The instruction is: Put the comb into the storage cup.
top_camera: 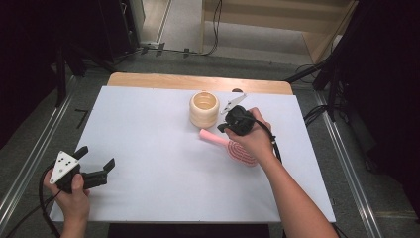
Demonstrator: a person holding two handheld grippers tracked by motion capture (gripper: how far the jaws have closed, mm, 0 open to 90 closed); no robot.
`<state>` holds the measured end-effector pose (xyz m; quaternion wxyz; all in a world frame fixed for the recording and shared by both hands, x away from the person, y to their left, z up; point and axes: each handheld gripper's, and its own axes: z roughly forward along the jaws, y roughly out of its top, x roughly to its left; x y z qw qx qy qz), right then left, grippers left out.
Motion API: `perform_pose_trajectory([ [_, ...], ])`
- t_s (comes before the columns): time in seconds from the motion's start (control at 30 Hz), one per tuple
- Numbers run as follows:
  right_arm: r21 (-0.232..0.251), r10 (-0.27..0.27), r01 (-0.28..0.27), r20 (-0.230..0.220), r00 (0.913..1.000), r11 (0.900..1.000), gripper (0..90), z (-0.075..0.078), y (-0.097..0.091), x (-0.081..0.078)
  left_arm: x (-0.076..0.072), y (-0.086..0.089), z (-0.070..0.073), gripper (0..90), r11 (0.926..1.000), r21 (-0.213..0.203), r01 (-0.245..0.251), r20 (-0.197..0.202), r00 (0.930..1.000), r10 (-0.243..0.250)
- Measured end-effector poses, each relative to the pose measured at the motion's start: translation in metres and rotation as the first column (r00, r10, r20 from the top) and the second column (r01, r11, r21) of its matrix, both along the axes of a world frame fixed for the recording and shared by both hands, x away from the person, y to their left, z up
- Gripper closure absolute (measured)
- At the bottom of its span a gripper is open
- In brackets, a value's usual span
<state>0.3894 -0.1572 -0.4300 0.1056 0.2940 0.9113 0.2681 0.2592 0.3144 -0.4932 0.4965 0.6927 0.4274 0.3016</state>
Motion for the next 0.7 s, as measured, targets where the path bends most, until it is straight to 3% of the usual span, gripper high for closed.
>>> perform_pose_trajectory([
  [0.37, -0.080, -0.017, 0.012, -0.060, 0.9980, 0.9968, 88.3, -0.028, 0.015, 0.023, 0.000, 0.000, 0.000, 0.0, 1.0000, -0.003, 0.004, -0.002, 1.0000, -0.004],
  [0.7, -0.116, -0.017, 0.009, -0.070, 0.9974, 0.9932, 88.3, -0.040, 0.023, 0.029, 0.001, 0.001, 0.000, 0.0, 1.0000, -0.006, 0.003, -0.003, 1.0000, -0.003],
])
